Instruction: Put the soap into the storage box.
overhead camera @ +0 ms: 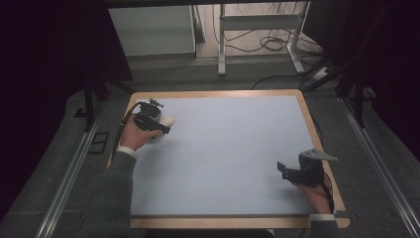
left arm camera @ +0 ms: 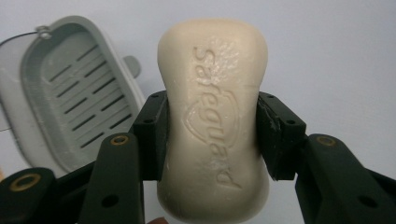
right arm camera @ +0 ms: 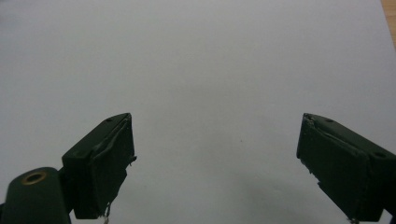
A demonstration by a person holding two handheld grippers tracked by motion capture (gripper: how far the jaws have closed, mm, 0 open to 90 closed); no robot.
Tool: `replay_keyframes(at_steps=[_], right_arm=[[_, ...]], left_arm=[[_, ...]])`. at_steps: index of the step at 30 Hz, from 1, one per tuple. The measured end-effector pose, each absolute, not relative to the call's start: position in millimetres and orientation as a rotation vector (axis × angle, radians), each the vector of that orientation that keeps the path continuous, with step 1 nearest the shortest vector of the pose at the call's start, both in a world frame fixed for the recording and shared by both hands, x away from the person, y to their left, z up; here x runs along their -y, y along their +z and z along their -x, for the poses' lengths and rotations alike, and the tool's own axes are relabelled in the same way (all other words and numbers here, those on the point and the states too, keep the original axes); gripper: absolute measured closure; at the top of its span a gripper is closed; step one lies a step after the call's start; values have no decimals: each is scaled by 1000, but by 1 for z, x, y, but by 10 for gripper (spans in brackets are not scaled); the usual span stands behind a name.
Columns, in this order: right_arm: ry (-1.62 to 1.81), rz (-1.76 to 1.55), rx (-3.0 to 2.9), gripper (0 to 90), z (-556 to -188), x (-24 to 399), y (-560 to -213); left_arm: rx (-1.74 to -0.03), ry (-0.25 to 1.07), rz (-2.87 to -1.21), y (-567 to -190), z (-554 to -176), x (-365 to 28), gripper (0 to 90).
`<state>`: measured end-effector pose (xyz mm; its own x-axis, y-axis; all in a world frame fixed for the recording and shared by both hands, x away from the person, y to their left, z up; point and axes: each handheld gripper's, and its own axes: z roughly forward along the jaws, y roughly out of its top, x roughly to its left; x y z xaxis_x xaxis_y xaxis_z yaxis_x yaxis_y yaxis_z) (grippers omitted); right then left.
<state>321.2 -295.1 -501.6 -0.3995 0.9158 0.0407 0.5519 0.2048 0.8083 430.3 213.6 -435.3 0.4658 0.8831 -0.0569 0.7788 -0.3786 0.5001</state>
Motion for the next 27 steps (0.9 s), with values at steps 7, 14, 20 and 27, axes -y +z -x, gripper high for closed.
replay_keyframes(at_steps=[7, 14, 20, 27], right_arm=[[1071, -1361, -2033, 111, -321, 295, -502], [1071, -1362, -2033, 111, -321, 296, -502], [1071, -1369, -2027, 111, -321, 298, -502], [1071, -1367, -2033, 110, -321, 296, -502]], left_arm=[[-1430, 311, -2226, -434, -438, -228, 496], [-1463, 302, -2198, -436, -444, -238, 496], [-1502, 298, -2165, -438, -449, -248, 496], [-1550, 306, -2158, -442, -460, -257, 495]])
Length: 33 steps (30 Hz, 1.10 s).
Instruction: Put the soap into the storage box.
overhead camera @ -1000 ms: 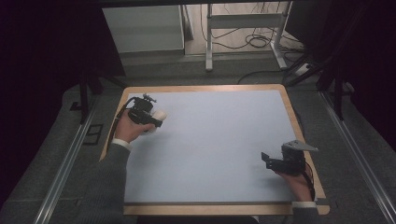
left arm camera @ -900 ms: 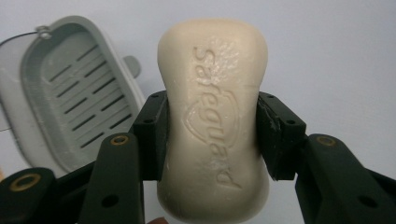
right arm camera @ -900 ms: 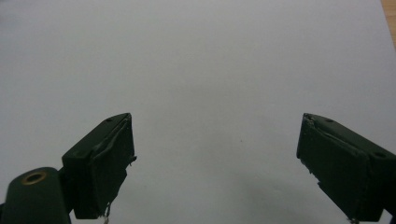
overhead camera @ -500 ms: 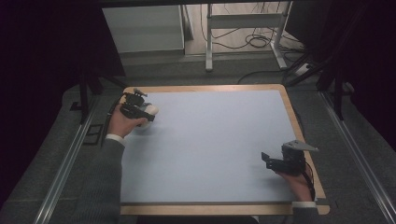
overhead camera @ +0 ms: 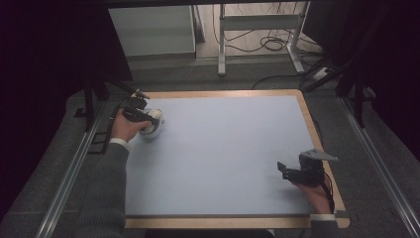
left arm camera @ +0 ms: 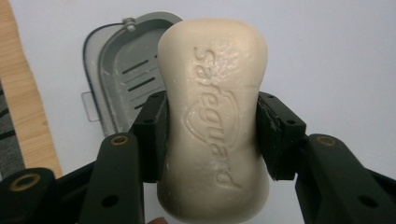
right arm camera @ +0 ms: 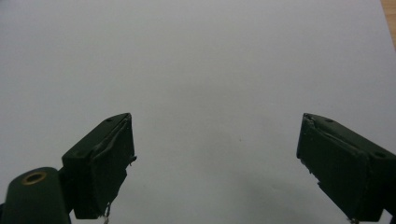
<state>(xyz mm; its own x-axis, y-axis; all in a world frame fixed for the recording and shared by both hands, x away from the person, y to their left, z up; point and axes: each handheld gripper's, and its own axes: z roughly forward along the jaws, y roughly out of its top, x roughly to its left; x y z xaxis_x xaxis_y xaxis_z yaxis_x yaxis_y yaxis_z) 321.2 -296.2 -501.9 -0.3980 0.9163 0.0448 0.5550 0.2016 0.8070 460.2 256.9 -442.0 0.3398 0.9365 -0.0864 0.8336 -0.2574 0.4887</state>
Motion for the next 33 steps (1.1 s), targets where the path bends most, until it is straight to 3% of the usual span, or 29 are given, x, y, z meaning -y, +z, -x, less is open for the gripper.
replay_keyframes(at_steps=[29, 33], right_arm=[[1045, -1373, -2040, 110, -323, 296, -507], [1043, -1372, -2045, 111, -323, 295, -507]], left_arm=[[-1638, 292, -2124, -472, -483, -261, 492], [-1602, 284, -2085, -469, -480, -259, 452]])
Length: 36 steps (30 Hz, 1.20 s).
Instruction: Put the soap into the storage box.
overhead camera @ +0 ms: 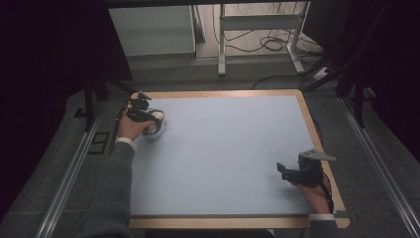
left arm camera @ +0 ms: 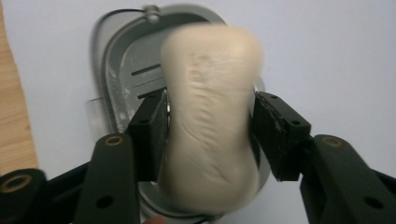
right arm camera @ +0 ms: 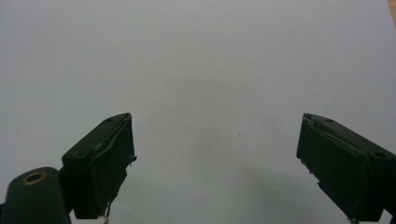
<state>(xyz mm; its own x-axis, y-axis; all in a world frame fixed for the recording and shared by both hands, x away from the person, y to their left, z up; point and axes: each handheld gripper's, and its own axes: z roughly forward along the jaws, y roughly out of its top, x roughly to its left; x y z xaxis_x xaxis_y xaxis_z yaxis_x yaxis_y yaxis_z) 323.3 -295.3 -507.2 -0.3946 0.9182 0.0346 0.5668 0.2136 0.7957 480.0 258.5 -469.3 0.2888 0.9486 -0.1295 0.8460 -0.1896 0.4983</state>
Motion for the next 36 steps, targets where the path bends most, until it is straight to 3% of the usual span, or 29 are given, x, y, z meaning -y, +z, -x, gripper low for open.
replay_keyframes(at_steps=[19, 29, 36], right_arm=[[1046, -1371, -2043, 111, -322, 294, -506], [1042, -1368, -2046, 110, -322, 293, -507], [1041, -1367, -2042, 111, -321, 295, -506]], left_arm=[[-1352, 308, -2146, -441, -439, -228, 377], [-1219, 300, -2138, -448, -406, -220, 350], [-1159, 362, -2143, -457, -375, -216, 336]])
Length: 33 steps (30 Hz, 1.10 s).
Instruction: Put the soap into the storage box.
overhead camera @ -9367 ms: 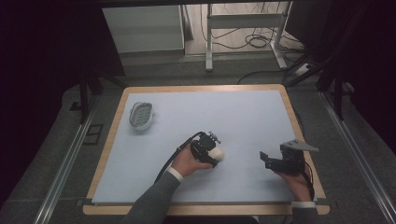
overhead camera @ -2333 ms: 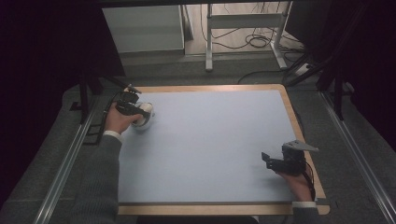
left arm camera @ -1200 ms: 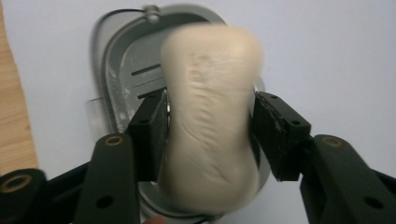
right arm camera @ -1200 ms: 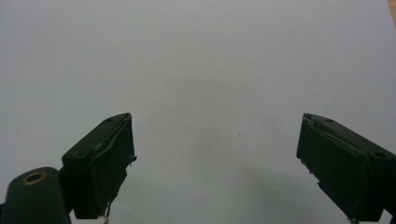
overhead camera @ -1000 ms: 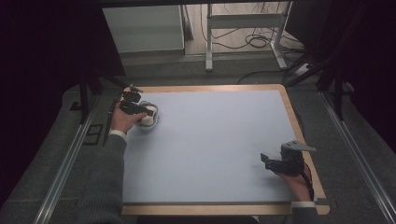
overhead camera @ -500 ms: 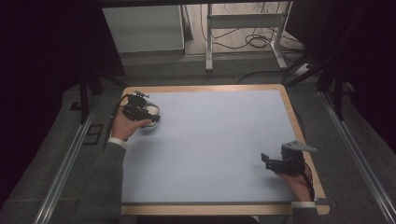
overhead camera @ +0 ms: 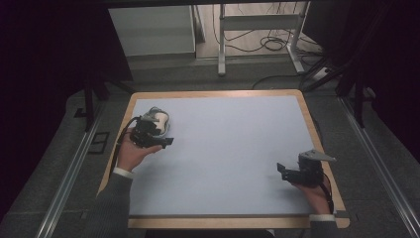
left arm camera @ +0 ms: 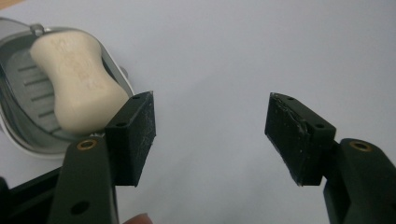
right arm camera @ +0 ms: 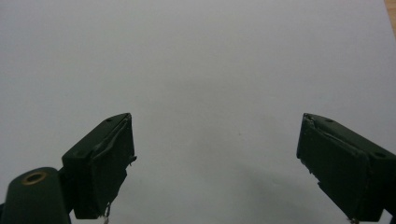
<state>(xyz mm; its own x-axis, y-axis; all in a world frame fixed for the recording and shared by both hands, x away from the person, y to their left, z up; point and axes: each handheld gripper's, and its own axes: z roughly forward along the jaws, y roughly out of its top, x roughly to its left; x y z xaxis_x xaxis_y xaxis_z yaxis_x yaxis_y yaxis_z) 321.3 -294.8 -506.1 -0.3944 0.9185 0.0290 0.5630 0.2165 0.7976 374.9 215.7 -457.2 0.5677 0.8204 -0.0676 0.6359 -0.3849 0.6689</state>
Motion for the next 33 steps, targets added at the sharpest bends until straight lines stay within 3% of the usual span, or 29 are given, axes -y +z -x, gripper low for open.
replay_keyframes(at_steps=[13, 33], right_arm=[[1047, -1375, -2025, 110, -320, 298, -505], [1038, -1330, -2021, 111, -318, 292, -505]], left_arm=[[-1177, 373, -2103, -495, -317, -226, 321], [-1175, 326, -2073, -513, -303, -230, 310]])
